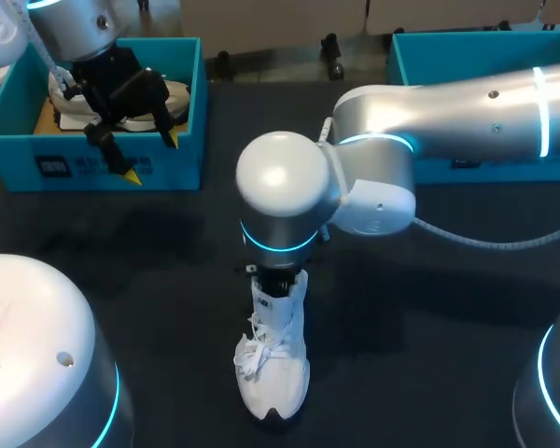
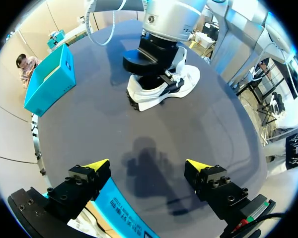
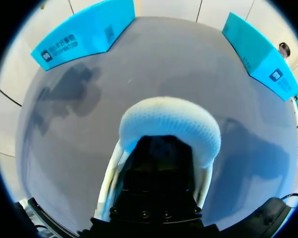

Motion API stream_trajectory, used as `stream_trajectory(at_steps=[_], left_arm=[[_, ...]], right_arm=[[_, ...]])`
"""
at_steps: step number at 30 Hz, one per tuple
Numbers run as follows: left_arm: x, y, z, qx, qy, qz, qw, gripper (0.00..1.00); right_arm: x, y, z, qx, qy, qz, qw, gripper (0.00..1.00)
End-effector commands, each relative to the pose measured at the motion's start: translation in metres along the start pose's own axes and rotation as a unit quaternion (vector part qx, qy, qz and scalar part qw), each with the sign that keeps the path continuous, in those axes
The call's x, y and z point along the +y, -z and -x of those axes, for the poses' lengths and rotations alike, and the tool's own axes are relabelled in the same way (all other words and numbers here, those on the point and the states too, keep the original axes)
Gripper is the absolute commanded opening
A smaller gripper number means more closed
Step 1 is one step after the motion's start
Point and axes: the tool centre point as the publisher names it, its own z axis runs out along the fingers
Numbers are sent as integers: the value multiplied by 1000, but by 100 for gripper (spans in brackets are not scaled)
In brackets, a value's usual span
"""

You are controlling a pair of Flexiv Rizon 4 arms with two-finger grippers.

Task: Take the shoe out of the shoebox, open the shoe tongue, remove and reinsert the insole, then place the shoe into the shoebox

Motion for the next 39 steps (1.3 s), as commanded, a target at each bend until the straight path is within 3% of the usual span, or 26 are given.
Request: stream_trajectory(at_steps=[1,10,17,26,31,39], left_arm=[[0,0,-1,0,0,1,1000,100],[0,0,-1,0,0,1,1000,100],[0,0,-1,0,0,1,1000,100],[0,0,-1,0,0,1,1000,100],[0,0,-1,0,0,1,1000,100],[0,0,-1,0,0,1,1000,100]], right_arm=[[-40,-20,-18,-15,-133,11,991,0],[-18,12,-9,-47,-115,67,990,0],[9,22,1,-49,-96,97,989,0],[31,14,17,-46,-85,106,990,0],[38,-2,20,-38,-78,102,991,0],[32,-15,15,-20,-82,76,994,0]])
